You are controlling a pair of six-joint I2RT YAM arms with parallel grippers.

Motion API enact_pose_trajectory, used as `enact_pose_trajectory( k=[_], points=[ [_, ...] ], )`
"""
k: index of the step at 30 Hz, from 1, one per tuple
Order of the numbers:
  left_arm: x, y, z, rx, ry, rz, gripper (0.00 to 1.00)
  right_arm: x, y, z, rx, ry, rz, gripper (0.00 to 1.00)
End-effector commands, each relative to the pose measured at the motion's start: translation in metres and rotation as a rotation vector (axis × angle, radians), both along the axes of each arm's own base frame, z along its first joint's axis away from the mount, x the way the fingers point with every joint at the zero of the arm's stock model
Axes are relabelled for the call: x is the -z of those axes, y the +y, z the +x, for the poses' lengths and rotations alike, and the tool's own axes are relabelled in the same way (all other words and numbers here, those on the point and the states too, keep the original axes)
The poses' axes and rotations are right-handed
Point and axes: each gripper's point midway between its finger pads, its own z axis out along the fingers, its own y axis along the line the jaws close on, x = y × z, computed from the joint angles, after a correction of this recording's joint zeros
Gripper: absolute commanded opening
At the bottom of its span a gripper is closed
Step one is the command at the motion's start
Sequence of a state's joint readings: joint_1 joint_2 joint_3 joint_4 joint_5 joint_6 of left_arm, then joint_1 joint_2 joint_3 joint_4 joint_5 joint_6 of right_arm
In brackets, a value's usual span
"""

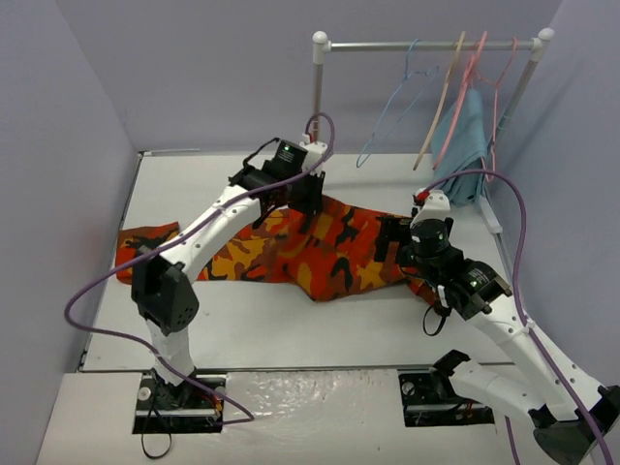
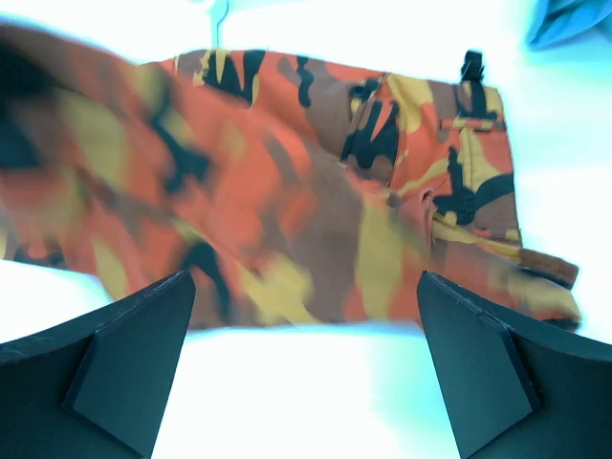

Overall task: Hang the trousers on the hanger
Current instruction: Move the trousers to the center of the board

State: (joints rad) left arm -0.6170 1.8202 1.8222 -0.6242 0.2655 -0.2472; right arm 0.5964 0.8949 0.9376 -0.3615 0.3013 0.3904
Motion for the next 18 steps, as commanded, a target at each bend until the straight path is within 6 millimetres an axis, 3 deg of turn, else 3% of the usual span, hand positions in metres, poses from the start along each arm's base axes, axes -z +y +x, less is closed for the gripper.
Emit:
enact_pose_trajectory(
  k=[1, 3, 4, 6, 9, 11, 12, 16, 18],
  points=[
    [-0.119, 0.078, -0.018, -0.153, -0.433, 0.033, 0.00, -0.037, -0.001, 0.016, 0.045, -0.107, 0.025, 1.00],
    [-0.099, 0.103, -0.039, -0.223, -0.442, 0.021, 0.00, -0.034, 0.001, 0.016, 0.044, -0.100, 0.036, 1.00],
    [-0.078, 0.114, -0.053, -0.257, -0.417, 0.011, 0.00, -0.031, 0.002, 0.016, 0.042, -0.093, 0.039, 1.00],
    [-0.011, 0.134, -0.083, -0.306, -0.305, 0.038, 0.03, -0.026, 0.005, 0.014, 0.044, -0.081, 0.057, 1.00],
    [0.024, 0.165, -0.122, -0.463, -0.192, -0.026, 0.08, -0.018, 0.005, 0.013, 0.055, -0.070, 0.074, 1.00],
    [0.056, 0.187, -0.147, -0.568, -0.088, -0.018, 0.20, -0.013, 0.004, 0.013, 0.066, -0.061, 0.080, 1.00],
    [0.066, 0.193, -0.155, -0.600, -0.053, -0.010, 0.29, -0.009, 0.003, 0.012, 0.073, -0.053, 0.081, 1.00],
    [0.056, 0.212, -0.169, -0.692, -0.048, -0.040, 0.62, 0.017, 0.002, 0.013, 0.115, 0.007, 0.083, 1.00],
    [0.045, 0.211, -0.169, -0.686, -0.051, -0.040, 0.68, 0.034, 0.003, 0.016, 0.150, 0.057, 0.092, 1.00]
  ],
)
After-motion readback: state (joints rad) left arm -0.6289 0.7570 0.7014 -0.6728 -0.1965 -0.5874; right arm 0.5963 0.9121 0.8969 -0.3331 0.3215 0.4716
